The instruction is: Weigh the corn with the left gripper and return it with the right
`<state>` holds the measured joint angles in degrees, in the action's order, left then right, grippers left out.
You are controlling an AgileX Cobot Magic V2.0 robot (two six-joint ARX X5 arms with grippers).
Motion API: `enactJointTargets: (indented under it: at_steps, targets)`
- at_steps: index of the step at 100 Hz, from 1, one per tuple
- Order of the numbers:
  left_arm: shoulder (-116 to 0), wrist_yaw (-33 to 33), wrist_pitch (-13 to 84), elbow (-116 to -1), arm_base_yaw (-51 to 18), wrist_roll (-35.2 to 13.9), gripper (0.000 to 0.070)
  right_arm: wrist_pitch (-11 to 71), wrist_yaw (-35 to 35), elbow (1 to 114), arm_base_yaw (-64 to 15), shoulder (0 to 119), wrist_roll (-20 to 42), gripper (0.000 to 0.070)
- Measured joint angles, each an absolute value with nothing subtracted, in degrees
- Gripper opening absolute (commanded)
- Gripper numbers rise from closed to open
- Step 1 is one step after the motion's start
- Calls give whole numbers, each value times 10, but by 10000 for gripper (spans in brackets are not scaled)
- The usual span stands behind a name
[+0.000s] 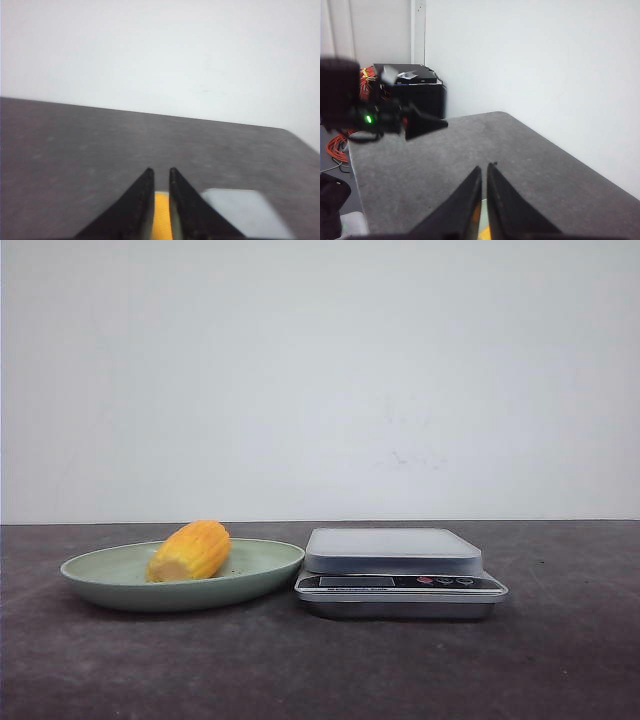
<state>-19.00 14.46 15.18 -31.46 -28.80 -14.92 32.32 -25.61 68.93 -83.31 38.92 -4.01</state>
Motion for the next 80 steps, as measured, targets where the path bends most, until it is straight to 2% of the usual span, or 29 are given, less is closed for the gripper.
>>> enactJointTargets:
  at_steps: [17, 34, 80]
  targets:
    - [-97, 117, 107, -169, -198, -142, 12, 323, -256, 689, -833, 389, -40, 12]
    - [-45, 75, 104, -67, -136, -141, 12, 323, -256, 689, -833, 389, -40, 12]
    - [-18, 14, 105, -18, -70, -119, 11, 323, -256, 689, -833, 389, -40, 12]
